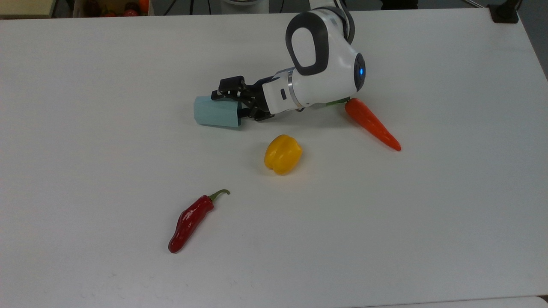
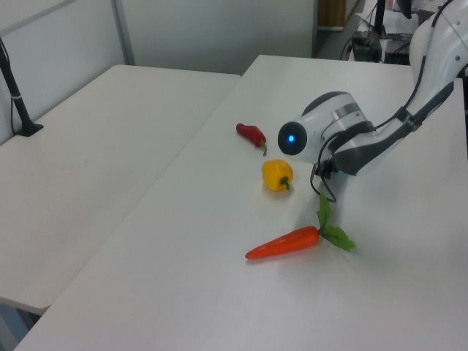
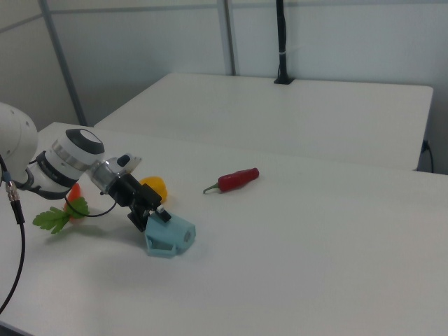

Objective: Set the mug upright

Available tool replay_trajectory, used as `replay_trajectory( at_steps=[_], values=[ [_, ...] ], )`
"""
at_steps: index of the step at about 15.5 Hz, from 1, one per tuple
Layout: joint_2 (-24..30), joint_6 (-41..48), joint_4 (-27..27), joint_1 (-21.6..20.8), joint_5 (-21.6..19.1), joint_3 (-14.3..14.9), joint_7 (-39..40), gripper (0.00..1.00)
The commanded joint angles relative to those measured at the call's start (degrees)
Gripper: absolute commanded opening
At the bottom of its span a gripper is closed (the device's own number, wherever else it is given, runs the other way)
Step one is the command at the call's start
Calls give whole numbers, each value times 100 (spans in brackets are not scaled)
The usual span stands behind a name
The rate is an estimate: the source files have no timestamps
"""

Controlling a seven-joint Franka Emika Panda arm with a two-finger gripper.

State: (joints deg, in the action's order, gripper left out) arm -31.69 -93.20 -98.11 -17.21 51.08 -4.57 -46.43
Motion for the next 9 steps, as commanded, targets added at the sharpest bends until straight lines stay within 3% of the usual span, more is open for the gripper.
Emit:
replay_trajectory(
  at_steps=[1, 3, 6, 7, 9],
  values=[
    [67, 433, -15, -28, 103, 36, -85, 80],
    [75, 469, -147, -28, 121, 36, -24, 47],
    [110, 531, -139, -2, 139, 62, 37, 11],
    [163, 539, -121, -2, 139, 88, 125, 4],
    [364, 557, -112, 86, 139, 106, 432, 0]
  ],
)
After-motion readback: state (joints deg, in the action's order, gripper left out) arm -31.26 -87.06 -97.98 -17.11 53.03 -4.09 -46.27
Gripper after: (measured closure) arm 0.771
